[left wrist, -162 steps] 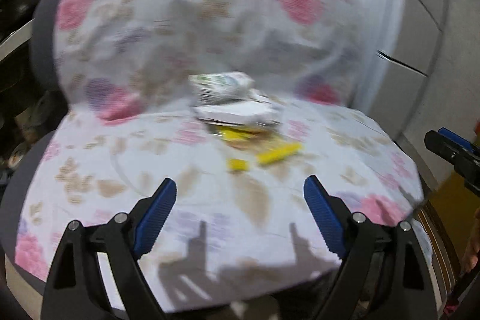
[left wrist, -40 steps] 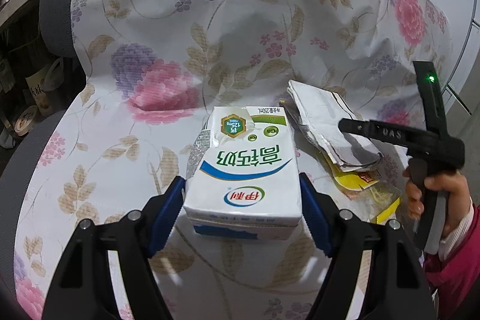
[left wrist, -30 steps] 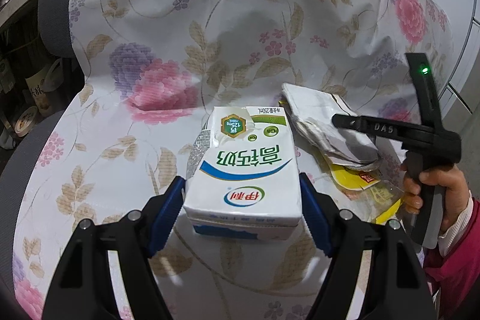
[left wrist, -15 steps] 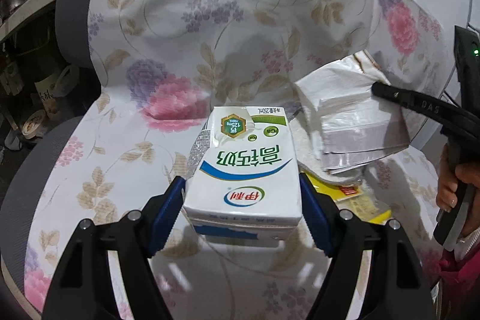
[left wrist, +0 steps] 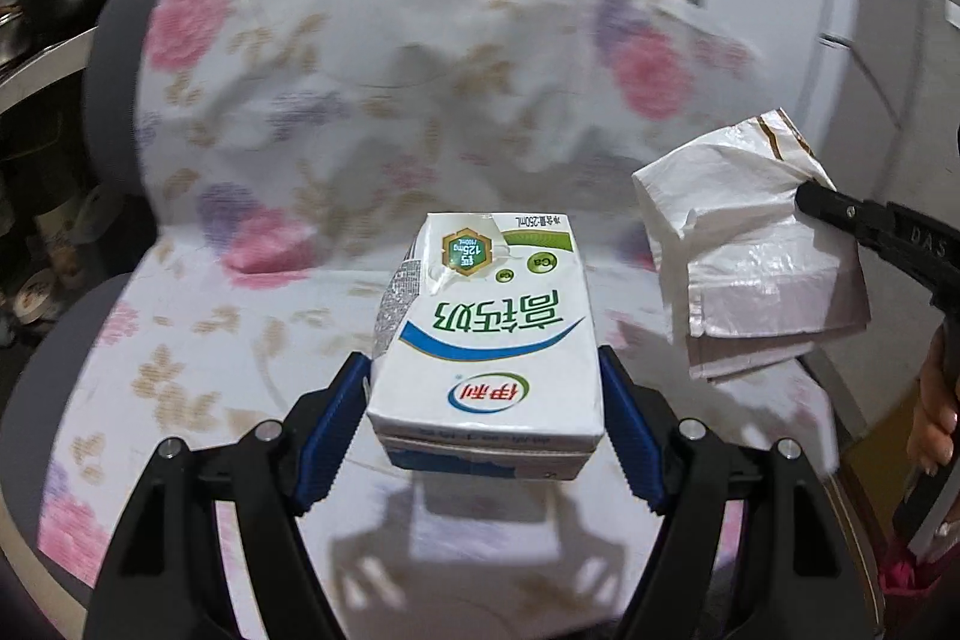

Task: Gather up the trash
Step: 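Carry carton and paper bag to the bin and open both grippers over it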

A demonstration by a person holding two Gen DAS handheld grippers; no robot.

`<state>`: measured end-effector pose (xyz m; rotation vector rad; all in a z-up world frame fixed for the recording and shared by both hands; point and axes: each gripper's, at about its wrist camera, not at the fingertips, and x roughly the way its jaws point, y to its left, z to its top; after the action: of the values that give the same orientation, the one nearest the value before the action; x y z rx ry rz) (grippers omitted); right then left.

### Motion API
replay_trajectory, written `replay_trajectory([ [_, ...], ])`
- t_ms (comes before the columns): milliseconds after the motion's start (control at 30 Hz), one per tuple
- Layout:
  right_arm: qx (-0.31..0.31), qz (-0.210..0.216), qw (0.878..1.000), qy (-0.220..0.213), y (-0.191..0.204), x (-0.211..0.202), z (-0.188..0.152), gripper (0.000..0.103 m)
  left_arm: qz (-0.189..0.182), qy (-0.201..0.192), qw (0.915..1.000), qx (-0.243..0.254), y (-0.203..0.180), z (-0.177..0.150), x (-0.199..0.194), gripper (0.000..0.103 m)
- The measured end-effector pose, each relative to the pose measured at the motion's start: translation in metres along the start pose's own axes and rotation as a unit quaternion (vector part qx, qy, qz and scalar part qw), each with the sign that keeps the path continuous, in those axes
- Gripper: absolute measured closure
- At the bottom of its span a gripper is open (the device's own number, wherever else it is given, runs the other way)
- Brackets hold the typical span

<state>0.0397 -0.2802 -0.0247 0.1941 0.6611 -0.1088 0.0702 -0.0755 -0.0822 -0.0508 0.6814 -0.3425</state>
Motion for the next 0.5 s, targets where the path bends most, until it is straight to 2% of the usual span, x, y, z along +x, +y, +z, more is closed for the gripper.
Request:
replay_trajectory([
  [100, 0.013, -0.034, 0.999, -0.010, -0.015, -0.038, -0.023, 0.102, -0.033, -0.001, 0.9992, 0.022, -0.032, -0.012, -0.008, 0.030],
  [233, 0.029, -0.102, 0.994, -0.029, -0.040, -0.089, -0.054, 0.102, -0.080, -0.010, 0.9956, 0.049, -0.075, -0.030, -0.019, 0.030],
  [400, 0.049, -0.194, 0.979, -0.043, -0.071, -0.149, -0.100, 0.102, -0.132, -0.038, 0.9856, 0.099, -0.137, -0.058, -0.037, 0.030],
  [500, 0.065, -0.237, 0.969, -0.035, -0.089, -0.178, -0.128, 0.102, -0.169, -0.036, 0.9764, 0.129, -0.173, -0.076, -0.041, 0.030],
])
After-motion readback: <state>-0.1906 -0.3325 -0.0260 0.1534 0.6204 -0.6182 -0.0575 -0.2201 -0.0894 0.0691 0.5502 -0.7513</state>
